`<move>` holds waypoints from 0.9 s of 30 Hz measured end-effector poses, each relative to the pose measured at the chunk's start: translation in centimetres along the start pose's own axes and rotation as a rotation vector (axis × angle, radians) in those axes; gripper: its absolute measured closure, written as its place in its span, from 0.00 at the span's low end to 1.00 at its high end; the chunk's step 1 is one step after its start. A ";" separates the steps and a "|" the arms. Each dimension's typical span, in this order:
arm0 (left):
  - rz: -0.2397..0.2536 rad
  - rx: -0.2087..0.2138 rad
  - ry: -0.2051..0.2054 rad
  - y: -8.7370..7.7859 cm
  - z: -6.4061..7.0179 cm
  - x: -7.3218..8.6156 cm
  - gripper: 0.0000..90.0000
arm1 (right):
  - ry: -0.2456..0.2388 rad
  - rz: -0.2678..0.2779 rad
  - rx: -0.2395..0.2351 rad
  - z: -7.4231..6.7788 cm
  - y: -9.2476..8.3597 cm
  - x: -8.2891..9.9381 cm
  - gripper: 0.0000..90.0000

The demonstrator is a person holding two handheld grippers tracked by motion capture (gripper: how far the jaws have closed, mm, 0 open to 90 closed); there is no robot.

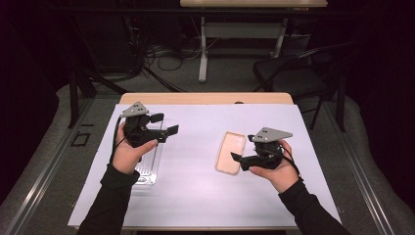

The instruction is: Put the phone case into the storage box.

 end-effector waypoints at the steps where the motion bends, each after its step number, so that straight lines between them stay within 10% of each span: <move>1: -0.002 -0.006 -0.004 0.0 -0.2 0.0 0.24 | 0.000 -0.002 0.006 0.1 0.2 -0.2 0.16; 27: -0.008 -0.063 -0.052 -0.8 -2.2 0.6 0.27 | 0.020 -0.126 0.000 1.4 4.4 -0.6 0.29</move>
Point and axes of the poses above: each handheld gripper's, and its own axes: y roughly forward along the jaws, x roughly out of its underside, z roughly to its right, the point moved 10 cm from there along y, roughly forward along the jaws, and after that the axes turned 3 degrees about x, right-handed, at the moved point
